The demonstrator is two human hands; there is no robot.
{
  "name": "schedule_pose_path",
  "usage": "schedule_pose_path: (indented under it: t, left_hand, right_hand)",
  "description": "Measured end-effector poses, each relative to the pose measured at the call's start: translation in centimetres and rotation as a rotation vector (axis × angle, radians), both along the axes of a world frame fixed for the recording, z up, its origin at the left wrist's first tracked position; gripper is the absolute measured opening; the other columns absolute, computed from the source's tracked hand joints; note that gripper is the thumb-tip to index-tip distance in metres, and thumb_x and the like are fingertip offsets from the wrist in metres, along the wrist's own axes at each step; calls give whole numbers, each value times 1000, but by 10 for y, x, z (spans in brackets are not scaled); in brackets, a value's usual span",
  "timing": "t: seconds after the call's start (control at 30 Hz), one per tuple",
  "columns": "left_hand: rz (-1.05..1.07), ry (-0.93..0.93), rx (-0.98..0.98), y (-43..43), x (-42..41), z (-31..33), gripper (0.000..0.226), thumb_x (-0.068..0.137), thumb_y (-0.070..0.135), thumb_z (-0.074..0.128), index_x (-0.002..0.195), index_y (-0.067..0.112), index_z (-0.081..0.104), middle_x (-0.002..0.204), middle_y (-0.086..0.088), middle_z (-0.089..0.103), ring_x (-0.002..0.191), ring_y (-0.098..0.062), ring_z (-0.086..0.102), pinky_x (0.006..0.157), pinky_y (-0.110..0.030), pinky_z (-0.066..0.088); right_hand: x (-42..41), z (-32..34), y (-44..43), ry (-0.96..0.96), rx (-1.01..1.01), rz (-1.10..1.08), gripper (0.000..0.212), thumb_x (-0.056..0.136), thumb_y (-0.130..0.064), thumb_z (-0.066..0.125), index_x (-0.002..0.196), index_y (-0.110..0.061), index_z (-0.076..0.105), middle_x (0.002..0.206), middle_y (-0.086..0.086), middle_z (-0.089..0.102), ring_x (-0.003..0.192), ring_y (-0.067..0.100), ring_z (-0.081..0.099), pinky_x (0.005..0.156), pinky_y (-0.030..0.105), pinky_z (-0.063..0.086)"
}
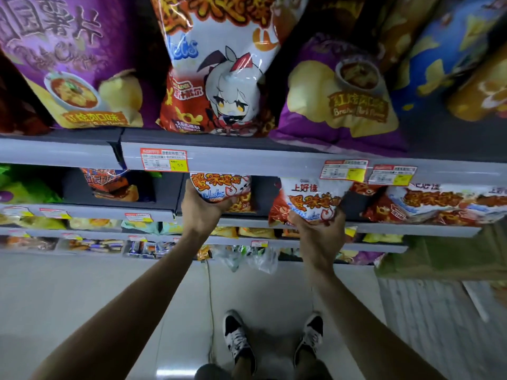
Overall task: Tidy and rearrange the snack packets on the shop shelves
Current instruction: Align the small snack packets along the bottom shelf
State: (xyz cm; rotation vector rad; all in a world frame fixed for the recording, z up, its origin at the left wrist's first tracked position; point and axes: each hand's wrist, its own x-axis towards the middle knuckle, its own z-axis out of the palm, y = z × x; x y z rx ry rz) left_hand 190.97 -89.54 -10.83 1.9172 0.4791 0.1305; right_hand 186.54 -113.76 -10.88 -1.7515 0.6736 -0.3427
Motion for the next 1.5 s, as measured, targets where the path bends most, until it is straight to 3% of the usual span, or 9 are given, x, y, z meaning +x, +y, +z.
schedule_pose_path:
  t: [0.17, 0.33, 0.43, 0.6, 0.8, 0.87, 1.03, 1.2, 1.5]
  left_hand:
    - [-136, 11, -44, -52, 2, -4, 80, 63, 28, 102, 125, 24, 51, 111, 12, 71, 100, 0, 68, 75, -13, 54]
    - [-184, 5, -71, -99, 6, -10, 78, 66, 30, 101, 125, 26, 50, 110, 14, 69, 101, 2, 68, 78, -12, 54]
    - [-168, 0, -77, -116, 5, -19, 77, 66, 31, 101, 124, 30, 49, 113, 14, 70, 102, 0, 69, 78, -12, 56]
    - [-184, 10, -52, -131, 3, -41, 77, 67, 32, 100, 125, 31, 49, 115, 14, 71, 104, 1, 70, 86, -24, 61]
    - [-256, 87, 30, -131, 10, -56, 76, 72, 30, 97, 127, 36, 46, 106, 27, 67, 95, 5, 66, 85, -23, 57]
    - [-262, 106, 79, -130, 15, -54, 75, 70, 38, 97, 125, 36, 46, 112, 21, 68, 103, -4, 67, 86, -23, 56]
    - [-289, 249, 263, -135, 24, -51, 98, 70, 56, 92, 148, 25, 40, 143, -9, 49, 140, -36, 38, 117, -64, 31]
    - [-344, 260, 306, -133, 20, -44, 109, 62, 66, 88, 148, 21, 38, 140, -9, 52, 134, -34, 42, 113, -55, 35]
    - [-418, 265, 275, -110, 2, -18, 88, 77, 38, 91, 145, 15, 40, 138, -12, 52, 131, -32, 46, 103, -47, 46]
  right_hand:
    - [-4, -3, -65, -64, -58, -164, 72, 67, -26, 98, 125, -13, 57, 111, -9, 73, 86, -23, 61, 71, 0, 46]
    - [9, -10, -93, -129, -111, -177, 68, 69, -23, 97, 122, -25, 53, 114, -10, 71, 97, -16, 64, 80, 10, 53]
    - [18, -20, -99, -159, -117, -169, 68, 70, -19, 96, 122, -12, 53, 116, -1, 71, 99, -10, 67, 81, 13, 55]
    - [24, -35, -100, -115, -142, -98, 83, 68, -39, 93, 131, -11, 47, 123, 1, 67, 107, 14, 68, 88, 25, 58]
    - [23, -46, -116, -55, -206, 41, 94, 68, -32, 97, 138, -2, 42, 126, 3, 62, 111, 15, 59, 81, -3, 38]
    - [27, -46, -121, -13, -194, 50, 97, 64, -40, 97, 138, -10, 41, 131, 4, 62, 116, 18, 61, 85, 8, 45]
    - [31, -51, -126, 34, -229, 73, 103, 60, -56, 90, 139, -15, 39, 134, 7, 58, 124, 28, 59, 90, 34, 53]
    - [25, -47, -129, 102, -274, 120, 105, 67, -54, 89, 144, -6, 37, 138, 15, 53, 129, 32, 53, 99, 38, 50]
    - [-21, -10, -120, 420, -313, 246, 90, 92, -38, 74, 160, -5, 25, 160, 17, 36, 148, 36, 35, 119, 50, 35]
